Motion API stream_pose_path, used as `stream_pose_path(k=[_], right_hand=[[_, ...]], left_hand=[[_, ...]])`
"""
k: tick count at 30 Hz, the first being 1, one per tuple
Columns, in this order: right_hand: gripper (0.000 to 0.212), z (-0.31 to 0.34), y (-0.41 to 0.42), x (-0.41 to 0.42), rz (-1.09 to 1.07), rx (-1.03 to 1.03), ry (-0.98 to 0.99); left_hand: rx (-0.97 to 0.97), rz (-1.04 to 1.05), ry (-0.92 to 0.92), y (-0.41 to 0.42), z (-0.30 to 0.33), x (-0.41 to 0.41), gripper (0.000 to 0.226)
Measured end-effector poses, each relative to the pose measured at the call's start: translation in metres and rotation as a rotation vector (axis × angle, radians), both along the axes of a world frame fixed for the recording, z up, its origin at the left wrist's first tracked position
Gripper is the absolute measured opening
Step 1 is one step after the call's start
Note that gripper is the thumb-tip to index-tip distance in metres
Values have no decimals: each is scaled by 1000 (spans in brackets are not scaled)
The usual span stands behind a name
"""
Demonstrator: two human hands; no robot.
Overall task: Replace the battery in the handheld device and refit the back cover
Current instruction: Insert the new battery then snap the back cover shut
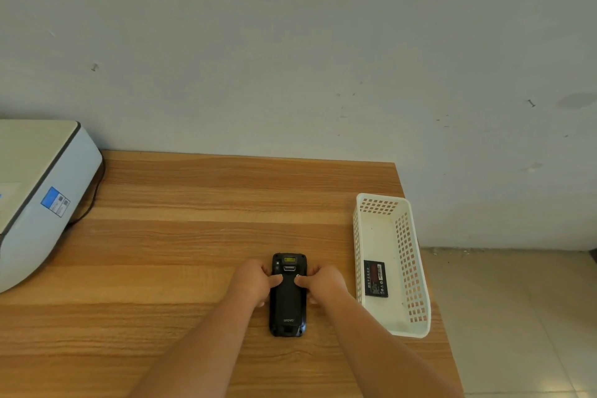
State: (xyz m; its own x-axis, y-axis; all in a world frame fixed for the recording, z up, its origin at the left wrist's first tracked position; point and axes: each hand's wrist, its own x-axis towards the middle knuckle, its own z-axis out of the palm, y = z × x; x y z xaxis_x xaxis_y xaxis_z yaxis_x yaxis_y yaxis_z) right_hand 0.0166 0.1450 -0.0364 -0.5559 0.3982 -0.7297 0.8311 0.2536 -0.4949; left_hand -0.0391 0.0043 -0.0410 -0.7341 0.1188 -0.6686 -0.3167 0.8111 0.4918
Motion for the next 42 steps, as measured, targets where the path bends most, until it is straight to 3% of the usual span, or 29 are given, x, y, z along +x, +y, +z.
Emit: stream_pose_path(k=[9,16,25,29,34,39,42], right_hand=[[22,-9,-4,4,4,38,26],[29,-4,-1,18,-97,-104,5],[29,0,-5,14,-15,-18,-91],[27,4,-6,18,-18,-56,-69],[31,5,-8,23,212,-16,-218],[34,1,-8,21,284,0,-234],[33,6,-8,25,218,-16,-203]], left_hand=[[-24,-49,143,-1,-8,10,15],[109,19,-113,-9,4,9,38],[42,6,-47,-6,1,15,36],[56,-6,-101,-13,5,19,41],[49,-91,-153,-17,5,28,55],[12,-111,-103,-16,4,29,49],[18,-107,-125,-18,4,31,43]])
